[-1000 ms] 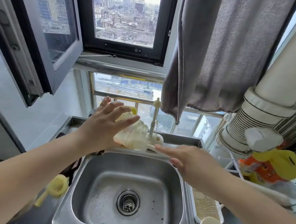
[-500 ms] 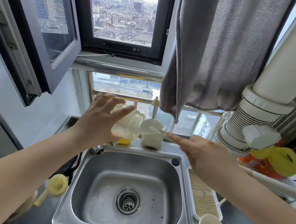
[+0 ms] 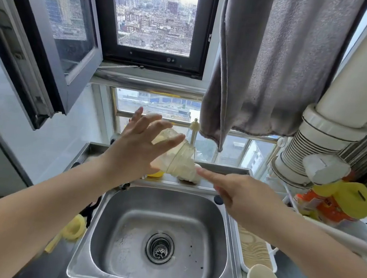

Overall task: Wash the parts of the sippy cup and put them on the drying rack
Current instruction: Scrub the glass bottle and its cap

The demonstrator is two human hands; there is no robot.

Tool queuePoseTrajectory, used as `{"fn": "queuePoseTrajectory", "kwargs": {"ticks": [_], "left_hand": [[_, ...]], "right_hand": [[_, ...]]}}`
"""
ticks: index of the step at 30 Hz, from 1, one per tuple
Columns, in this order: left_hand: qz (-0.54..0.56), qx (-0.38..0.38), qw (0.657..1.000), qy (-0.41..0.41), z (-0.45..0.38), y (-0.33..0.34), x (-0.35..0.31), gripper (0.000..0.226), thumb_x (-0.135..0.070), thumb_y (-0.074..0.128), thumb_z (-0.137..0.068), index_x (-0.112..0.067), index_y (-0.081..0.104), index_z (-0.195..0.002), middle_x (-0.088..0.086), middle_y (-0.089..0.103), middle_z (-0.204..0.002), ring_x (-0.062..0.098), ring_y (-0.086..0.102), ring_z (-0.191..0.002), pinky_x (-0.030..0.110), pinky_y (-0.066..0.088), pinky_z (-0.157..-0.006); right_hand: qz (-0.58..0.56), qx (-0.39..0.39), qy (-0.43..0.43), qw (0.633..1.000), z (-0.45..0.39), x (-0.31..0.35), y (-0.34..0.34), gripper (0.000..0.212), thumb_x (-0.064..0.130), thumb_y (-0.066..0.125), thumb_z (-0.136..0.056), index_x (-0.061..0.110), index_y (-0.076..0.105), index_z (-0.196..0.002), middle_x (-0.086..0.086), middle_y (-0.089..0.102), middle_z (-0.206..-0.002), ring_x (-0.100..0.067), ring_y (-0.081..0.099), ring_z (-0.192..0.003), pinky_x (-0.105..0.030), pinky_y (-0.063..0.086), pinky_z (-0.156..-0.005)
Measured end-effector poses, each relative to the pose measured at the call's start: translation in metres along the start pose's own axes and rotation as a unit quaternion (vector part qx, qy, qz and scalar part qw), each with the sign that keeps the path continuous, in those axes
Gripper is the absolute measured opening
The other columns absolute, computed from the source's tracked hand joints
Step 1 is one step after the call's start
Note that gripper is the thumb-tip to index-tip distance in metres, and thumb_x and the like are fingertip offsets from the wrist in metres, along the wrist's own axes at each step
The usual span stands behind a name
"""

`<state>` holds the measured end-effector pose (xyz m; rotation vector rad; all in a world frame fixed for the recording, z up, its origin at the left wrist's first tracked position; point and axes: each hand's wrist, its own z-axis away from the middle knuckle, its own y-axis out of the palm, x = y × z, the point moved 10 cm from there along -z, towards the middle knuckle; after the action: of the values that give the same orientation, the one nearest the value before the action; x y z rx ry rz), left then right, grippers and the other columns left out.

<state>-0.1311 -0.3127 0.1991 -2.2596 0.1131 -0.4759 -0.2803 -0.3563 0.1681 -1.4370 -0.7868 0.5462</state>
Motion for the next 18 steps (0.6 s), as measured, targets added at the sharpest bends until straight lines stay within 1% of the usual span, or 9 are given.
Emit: {"fn": "queuePoseTrajectory", "kwargs": {"ticks": [2,4,6,8,9,10,11,15,18], "left_hand": [[-0.014,0.005,1.0,0.026,0.003,0.008,-0.009,0.097,-0.037,0.093,-0.045,-0.023,0.046,-0.128,0.011,0.042,-0.125,0.034,0.04,-0.12,0.071,0.033,-0.097],[-0.035,0.005,0.999,0.039,0.008,0.014,-0.011,0.094,-0.044,0.091,-0.048,-0.024,0.046,-0.128,0.01,0.044,-0.126,0.033,0.042,-0.12,0.069,0.033,-0.098],[-0.033,-0.011,0.999,0.02,0.013,0.014,-0.009,0.091,-0.047,0.088,-0.05,-0.023,0.046,-0.127,0.01,0.044,-0.125,0.033,0.042,-0.12,0.067,0.03,-0.102],[-0.009,-0.021,0.999,-0.03,0.018,0.013,-0.002,0.088,-0.054,0.083,-0.053,-0.022,0.047,-0.126,0.01,0.044,-0.123,0.033,0.042,-0.117,0.065,0.031,-0.103],[-0.01,-0.009,0.998,-0.065,0.022,0.018,0.004,0.091,-0.055,0.084,-0.05,-0.021,0.047,-0.126,0.01,0.045,-0.121,0.033,0.043,-0.115,0.063,0.033,-0.103],[-0.017,0.028,0.994,-0.103,0.024,0.026,0.009,0.097,-0.054,0.088,-0.044,-0.021,0.048,-0.126,0.01,0.045,-0.119,0.033,0.042,-0.113,0.063,0.036,-0.101],[-0.019,0.08,0.986,-0.147,0.028,0.036,0.013,0.103,-0.05,0.091,-0.038,-0.021,0.048,-0.127,0.011,0.046,-0.117,0.033,0.041,-0.111,0.063,0.04,-0.097],[-0.014,0.25,0.923,-0.293,0.05,0.062,0.012,0.089,-0.042,0.073,-0.071,-0.016,0.026,-0.143,0.003,0.042,-0.136,0.025,0.032,-0.123,0.038,0.036,-0.103],[-0.006,0.275,0.908,-0.315,0.054,0.068,-0.005,0.074,-0.046,0.067,-0.074,-0.016,0.033,-0.133,-0.002,0.044,-0.131,0.021,0.035,-0.119,0.029,0.036,-0.094]], "right_hand": [[-0.095,0.057,0.02,0.994,0.0,0.003,0.018,0.048,0.029,0.036,-0.101,0.065,0.029,-0.132,0.019,0.061,-0.095,0.004,0.052,-0.063,-0.016,0.041,-0.061],[-0.291,0.129,0.04,0.947,0.005,0.011,0.038,0.044,0.023,0.04,-0.101,0.056,0.043,-0.131,0.03,0.056,-0.075,0.01,0.046,-0.046,-0.007,0.036,-0.05],[-0.511,0.185,0.087,0.835,0.013,0.011,0.056,0.04,0.019,0.042,-0.101,0.048,0.053,-0.127,0.022,0.044,-0.053,0.002,0.035,-0.037,-0.008,0.025,-0.041],[-0.656,0.225,0.126,0.709,0.02,0.015,0.067,0.037,0.018,0.042,-0.1,0.043,0.057,-0.123,0.01,0.033,-0.055,-0.002,0.025,-0.041,-0.011,0.018,-0.037],[-0.683,0.227,0.14,0.68,0.02,0.015,0.069,0.037,0.017,0.042,-0.1,0.041,0.058,-0.123,0.007,0.032,-0.056,-0.003,0.024,-0.042,-0.011,0.018,-0.036],[-0.683,0.216,0.158,0.68,0.02,0.011,0.072,0.037,0.016,0.041,-0.101,0.04,0.058,-0.123,0.006,0.033,-0.056,-0.004,0.024,-0.042,-0.012,0.019,-0.036],[-0.653,0.185,0.17,0.715,0.02,0.003,0.073,0.037,0.016,0.041,-0.101,0.041,0.057,-0.124,0.006,0.037,-0.055,-0.004,0.026,-0.041,-0.013,0.021,-0.036],[-0.3,-0.045,0.1,0.947,0.02,-0.017,0.031,0.057,0.016,0.047,-0.097,0.064,0.038,-0.127,0.009,0.059,-0.07,-0.004,0.045,-0.049,-0.018,0.036,-0.05],[-0.065,-0.053,0.074,0.994,0.021,0.005,0.032,0.069,0.018,0.038,-0.097,0.064,0.007,-0.137,0.005,0.055,-0.099,-0.016,0.06,-0.087,-0.031,0.039,-0.068]]}}
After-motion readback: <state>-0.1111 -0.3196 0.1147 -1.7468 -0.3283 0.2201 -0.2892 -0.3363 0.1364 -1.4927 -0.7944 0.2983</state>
